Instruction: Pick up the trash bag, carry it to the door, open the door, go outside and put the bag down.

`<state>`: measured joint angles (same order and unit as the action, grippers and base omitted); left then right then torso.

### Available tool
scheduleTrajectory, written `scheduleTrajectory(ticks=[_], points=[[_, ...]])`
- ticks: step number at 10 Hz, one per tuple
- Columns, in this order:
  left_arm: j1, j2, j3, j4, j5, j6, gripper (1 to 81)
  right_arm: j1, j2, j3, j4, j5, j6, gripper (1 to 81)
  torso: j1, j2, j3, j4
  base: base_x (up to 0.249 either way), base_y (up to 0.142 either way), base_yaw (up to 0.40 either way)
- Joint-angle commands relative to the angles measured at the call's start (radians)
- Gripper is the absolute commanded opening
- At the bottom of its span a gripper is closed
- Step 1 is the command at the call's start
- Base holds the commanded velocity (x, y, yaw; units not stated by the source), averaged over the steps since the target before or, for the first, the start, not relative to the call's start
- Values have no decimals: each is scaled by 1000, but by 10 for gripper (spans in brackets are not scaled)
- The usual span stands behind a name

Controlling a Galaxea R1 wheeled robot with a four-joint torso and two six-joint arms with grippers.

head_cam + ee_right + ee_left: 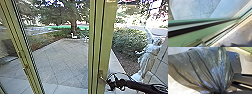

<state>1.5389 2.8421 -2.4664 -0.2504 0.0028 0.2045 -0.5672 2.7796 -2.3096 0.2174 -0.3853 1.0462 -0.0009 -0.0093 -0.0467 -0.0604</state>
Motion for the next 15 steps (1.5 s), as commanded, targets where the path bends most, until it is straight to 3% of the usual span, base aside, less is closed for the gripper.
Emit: scheduleTrajectory(ticks=[1,3,8,9,12,15], points=[[-33,-16,4,-4,68,0,10,26,79,30,-82,-112,-2,811,1,0,0,0,0,0,0],[-29,-19,4,-6,68,0,10,25,86,18,-101,-89,-3,811,1,0,0,0,0,0,0],[-29,-22,4,-6,68,0,10,43,82,7,-107,-66,-3,811,1,-2,-103,-1,0,0,0],[-29,-22,4,-6,68,0,10,51,79,7,-107,-63,-2,811,1,-3,-64,-2,0,0,0],[-29,-24,4,-6,68,0,10,88,57,6,-106,-64,0,811,1,-3,-100,-3,0,0,0],[-27,-24,4,-6,68,0,10,98,40,10,-99,-63,2,811,1,-3,-100,-3,60,0,0]])
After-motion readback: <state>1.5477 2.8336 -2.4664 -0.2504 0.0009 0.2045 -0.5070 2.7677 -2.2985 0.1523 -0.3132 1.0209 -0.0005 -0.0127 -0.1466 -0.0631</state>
